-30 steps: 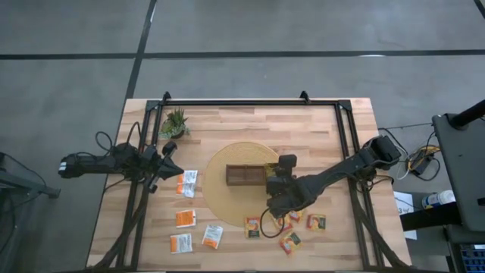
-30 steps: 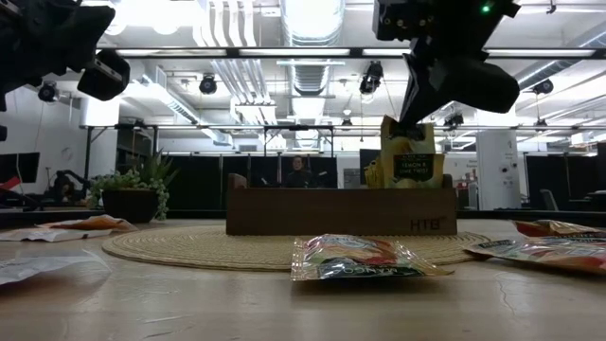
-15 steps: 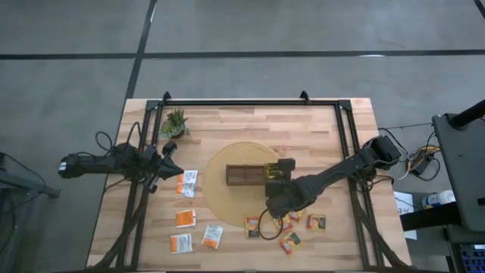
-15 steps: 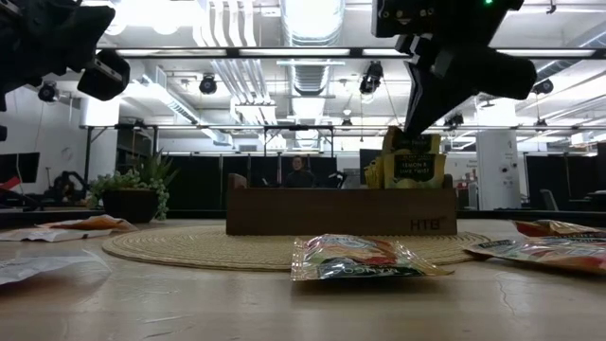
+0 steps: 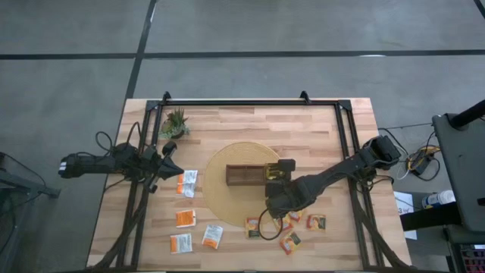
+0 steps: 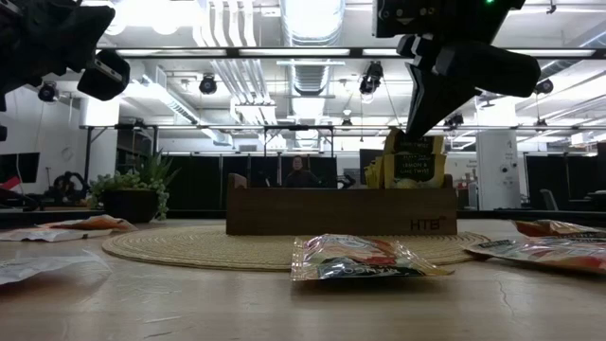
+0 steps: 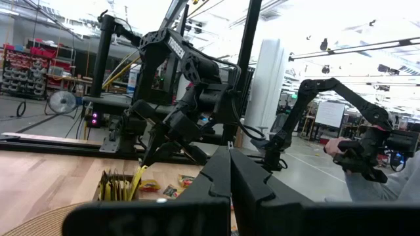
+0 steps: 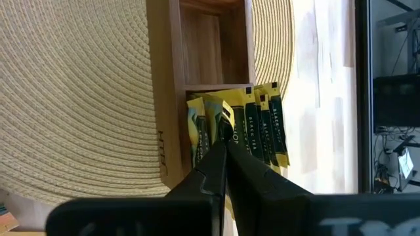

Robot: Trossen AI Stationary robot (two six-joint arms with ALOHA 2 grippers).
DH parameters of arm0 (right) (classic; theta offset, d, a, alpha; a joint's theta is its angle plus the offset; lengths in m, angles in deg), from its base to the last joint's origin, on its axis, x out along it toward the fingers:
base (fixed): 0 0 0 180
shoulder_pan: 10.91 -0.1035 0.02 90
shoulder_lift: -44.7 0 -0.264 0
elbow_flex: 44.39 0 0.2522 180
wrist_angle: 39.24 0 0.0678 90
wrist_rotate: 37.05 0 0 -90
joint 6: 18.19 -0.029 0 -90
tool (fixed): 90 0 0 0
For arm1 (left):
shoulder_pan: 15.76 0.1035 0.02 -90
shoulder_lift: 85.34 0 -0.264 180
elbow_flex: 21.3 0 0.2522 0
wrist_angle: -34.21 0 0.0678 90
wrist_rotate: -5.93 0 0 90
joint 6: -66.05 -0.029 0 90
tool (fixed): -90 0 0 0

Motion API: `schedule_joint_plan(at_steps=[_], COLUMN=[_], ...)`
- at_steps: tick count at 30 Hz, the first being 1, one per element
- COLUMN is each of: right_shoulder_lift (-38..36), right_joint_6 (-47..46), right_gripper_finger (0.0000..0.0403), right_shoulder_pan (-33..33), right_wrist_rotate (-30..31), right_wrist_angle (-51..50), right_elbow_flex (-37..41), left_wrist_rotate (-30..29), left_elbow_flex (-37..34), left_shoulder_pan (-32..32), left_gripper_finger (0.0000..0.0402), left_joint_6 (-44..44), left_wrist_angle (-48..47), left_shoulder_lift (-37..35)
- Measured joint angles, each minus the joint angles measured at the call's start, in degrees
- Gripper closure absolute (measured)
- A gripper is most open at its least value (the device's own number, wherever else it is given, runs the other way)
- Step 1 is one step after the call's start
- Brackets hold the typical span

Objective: Pick & Place Tea
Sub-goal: Put the yellow tea bag into the right of the wooden organizer

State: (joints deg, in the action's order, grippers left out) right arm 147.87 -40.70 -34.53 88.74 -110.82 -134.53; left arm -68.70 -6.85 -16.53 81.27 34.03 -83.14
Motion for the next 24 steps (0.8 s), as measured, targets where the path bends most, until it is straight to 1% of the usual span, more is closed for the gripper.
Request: schedule_joint_plan(at_steps=[5, 8, 19, 24], right_shoulder_lift=[-0.07, -0.38, -0.7, -0.97], right_joint_6=[-0.11, -0.44, -1.05, 0.04], right_gripper_finger=[0.0394, 0.0384, 0.0285, 0.0263], right_shoulder_pan=[0.0, 0.0, 0.0, 0.0], right_wrist_rotate=[0.0, 0.03, 0.15, 0.22], right_wrist_angle=[0.0, 0.16, 0.54, 0.61], right_elbow_flex=[0.0, 0.0, 0.0, 0.0], left_wrist_rotate=[0.0, 0.01, 0.01, 0.0], left_elbow_flex=[-0.02, -0.01, 0.0, -0.02], left_shoulder_pan=[0.0, 0.02, 0.01, 0.01], left_gripper_finger=[0.0402, 0.0402, 0.0402, 0.0402], left_joint_6=[0.02, 0.01, 0.01, 0.02], left_wrist_angle=[0.0, 0.0, 0.0, 0.0], left_shoulder_lift=[-0.02, 0.0, 0.0, -0.01])
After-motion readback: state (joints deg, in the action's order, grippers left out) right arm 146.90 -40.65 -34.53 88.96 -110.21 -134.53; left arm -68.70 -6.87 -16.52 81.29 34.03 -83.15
